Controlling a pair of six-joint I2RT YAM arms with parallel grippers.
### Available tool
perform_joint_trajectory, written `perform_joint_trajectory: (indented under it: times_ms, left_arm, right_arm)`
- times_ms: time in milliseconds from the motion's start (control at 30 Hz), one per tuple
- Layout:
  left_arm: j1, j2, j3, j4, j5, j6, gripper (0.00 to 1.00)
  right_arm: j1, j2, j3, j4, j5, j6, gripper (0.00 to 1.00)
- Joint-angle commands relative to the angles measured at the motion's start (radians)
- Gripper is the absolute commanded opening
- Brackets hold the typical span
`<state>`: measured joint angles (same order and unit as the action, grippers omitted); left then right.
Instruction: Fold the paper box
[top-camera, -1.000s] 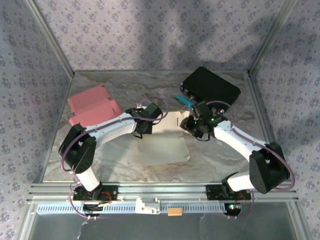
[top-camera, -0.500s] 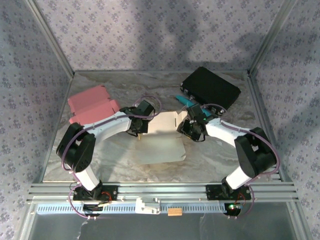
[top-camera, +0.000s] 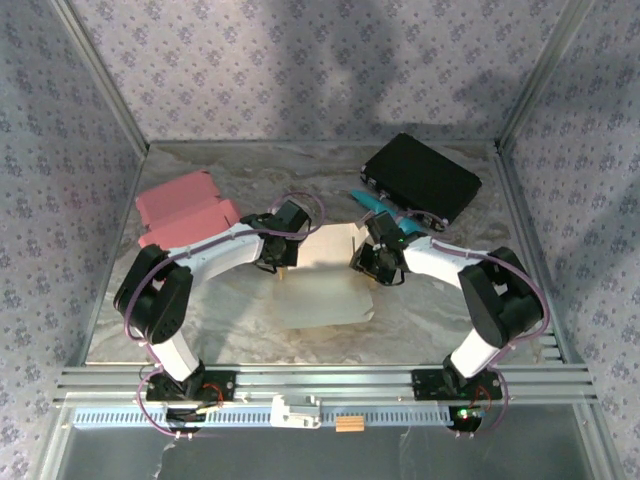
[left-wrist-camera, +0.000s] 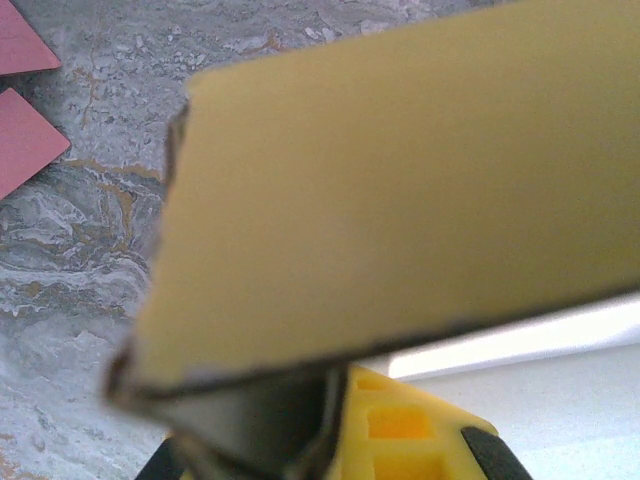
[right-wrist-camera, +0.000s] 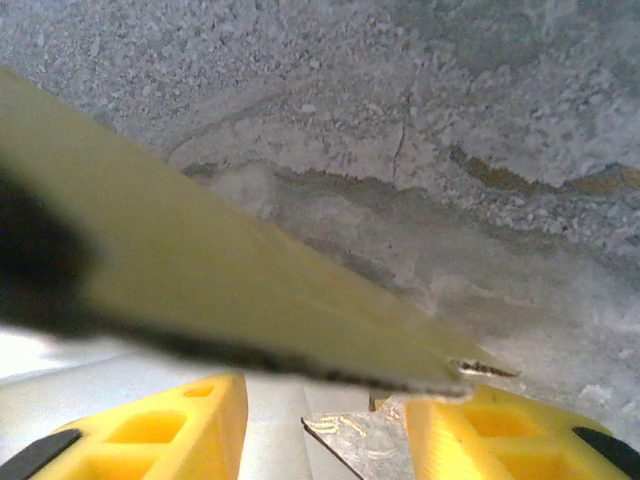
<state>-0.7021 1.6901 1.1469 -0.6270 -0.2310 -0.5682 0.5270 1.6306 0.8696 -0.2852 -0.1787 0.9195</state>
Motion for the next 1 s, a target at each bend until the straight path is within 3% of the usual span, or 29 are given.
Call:
perform_joint_trajectory:
  times_ms: [0,667,967]
  left_arm:
    - [-0.002,0.010,0.017,-0.010,0.007,0.015,0.00]
    - [-0.002,0.014,0.017,0.001,0.021,0.013,0.00]
    - [-0.001,0.017,0.023,-0.001,0.022,0.010,0.00]
  right_arm:
    - [0.002,0.029,0.031,-0.001,0.009,0.003,0.44]
    - [0.021,0.072,0.100,-0.001,-0.050,-0.073,0.34]
    - [0.064,0.117,0.191,-0.091,-0.038,-0.137,0.31]
